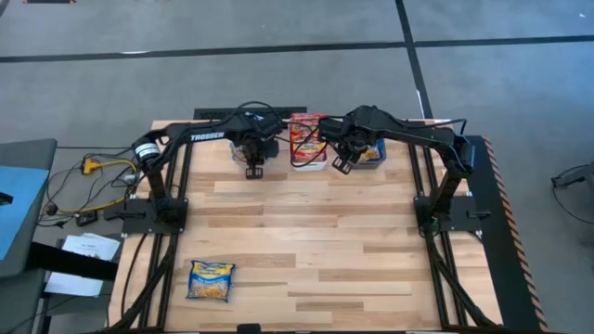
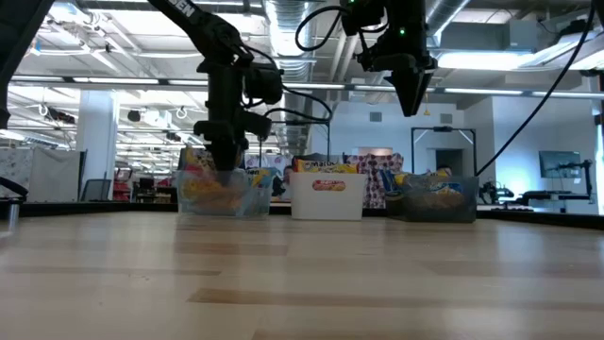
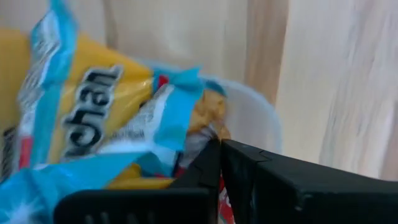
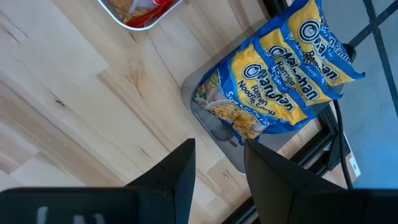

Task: Sort Maruchan noodles
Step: Put the light blue bag into the transparent bin, then put the blue bag into the black bin

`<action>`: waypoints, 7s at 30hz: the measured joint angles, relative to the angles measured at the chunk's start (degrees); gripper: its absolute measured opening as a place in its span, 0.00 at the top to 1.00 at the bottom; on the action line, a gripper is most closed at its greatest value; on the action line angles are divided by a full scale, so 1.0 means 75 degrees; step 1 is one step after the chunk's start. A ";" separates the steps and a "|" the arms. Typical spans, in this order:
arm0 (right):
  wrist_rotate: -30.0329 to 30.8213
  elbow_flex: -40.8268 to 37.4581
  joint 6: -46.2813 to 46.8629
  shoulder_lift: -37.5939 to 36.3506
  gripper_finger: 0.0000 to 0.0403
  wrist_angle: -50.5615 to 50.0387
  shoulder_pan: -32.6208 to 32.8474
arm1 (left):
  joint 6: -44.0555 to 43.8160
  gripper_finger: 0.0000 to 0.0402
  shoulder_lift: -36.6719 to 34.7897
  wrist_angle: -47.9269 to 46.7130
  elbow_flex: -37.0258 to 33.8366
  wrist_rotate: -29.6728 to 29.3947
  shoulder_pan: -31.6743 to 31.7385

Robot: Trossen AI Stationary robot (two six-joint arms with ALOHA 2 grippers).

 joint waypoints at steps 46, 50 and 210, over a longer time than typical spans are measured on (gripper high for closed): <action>0.0000 0.0000 -0.0003 0.0000 0.60 0.0000 0.0000 | -0.0292 1.00 0.0699 0.0574 0.1342 0.0155 -0.0017; 0.0000 0.0002 -0.0003 0.0000 0.60 0.0015 -0.0043 | -0.0249 1.00 0.0688 0.0524 0.1166 0.0218 -0.0060; -0.1623 0.0003 0.0136 0.0003 0.60 0.0799 0.3366 | -1.0698 0.66 -0.5702 0.2577 -0.5872 0.2202 -0.7967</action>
